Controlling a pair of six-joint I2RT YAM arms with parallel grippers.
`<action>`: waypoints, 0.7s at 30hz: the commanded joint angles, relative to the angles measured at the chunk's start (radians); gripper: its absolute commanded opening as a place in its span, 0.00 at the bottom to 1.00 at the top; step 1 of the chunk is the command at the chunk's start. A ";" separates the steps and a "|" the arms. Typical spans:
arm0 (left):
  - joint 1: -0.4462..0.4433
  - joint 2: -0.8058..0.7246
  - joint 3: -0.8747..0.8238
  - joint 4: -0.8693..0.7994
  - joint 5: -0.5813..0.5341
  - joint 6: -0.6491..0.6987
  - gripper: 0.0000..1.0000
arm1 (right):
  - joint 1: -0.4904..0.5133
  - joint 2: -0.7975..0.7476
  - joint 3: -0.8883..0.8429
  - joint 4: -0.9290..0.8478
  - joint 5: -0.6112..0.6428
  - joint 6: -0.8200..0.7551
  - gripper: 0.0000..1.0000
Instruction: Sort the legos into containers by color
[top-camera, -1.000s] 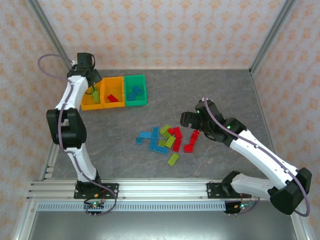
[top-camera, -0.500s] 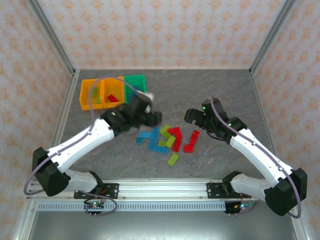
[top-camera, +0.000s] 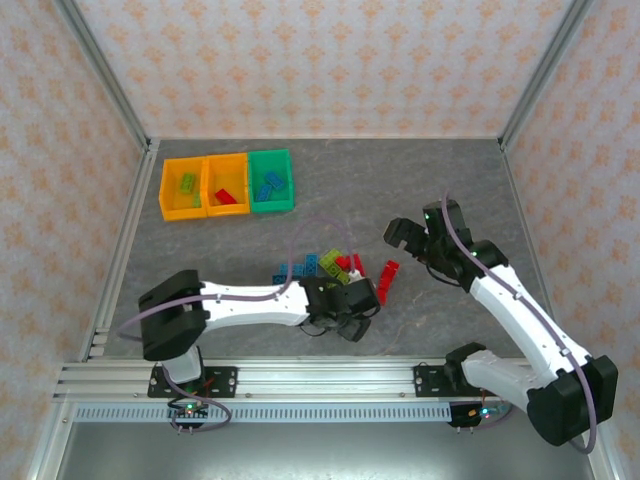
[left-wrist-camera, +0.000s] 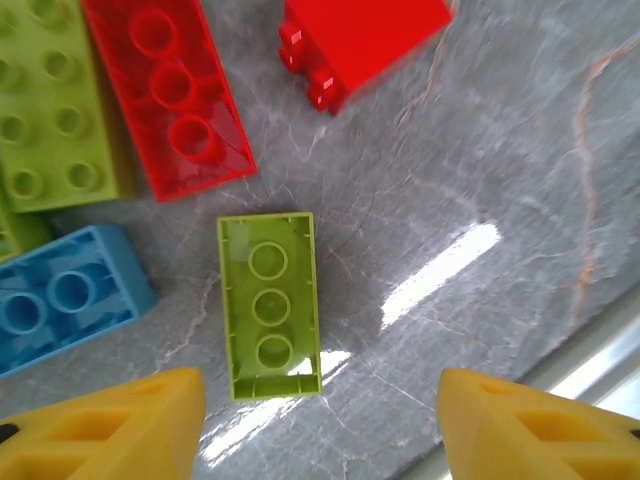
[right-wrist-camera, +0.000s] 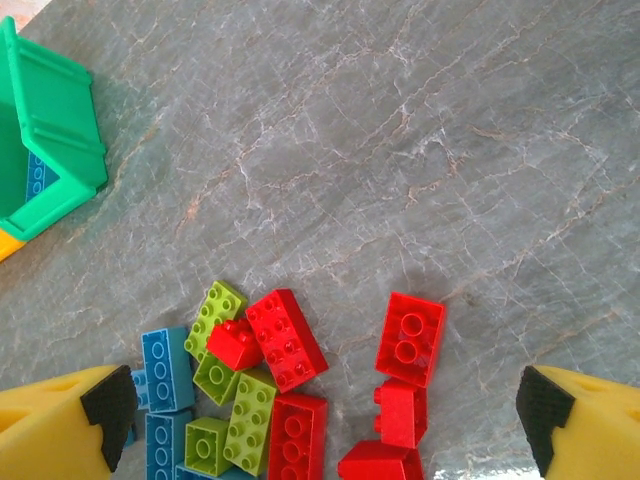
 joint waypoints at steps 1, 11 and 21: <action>0.002 0.050 -0.009 0.046 -0.054 -0.012 0.64 | -0.005 -0.040 -0.003 -0.046 0.030 0.003 0.99; 0.002 0.206 0.006 0.064 -0.087 0.048 0.53 | -0.006 -0.052 0.008 -0.066 0.029 -0.002 0.99; 0.002 0.118 -0.062 0.108 -0.076 0.030 0.22 | -0.006 -0.052 0.020 -0.069 0.004 0.008 0.99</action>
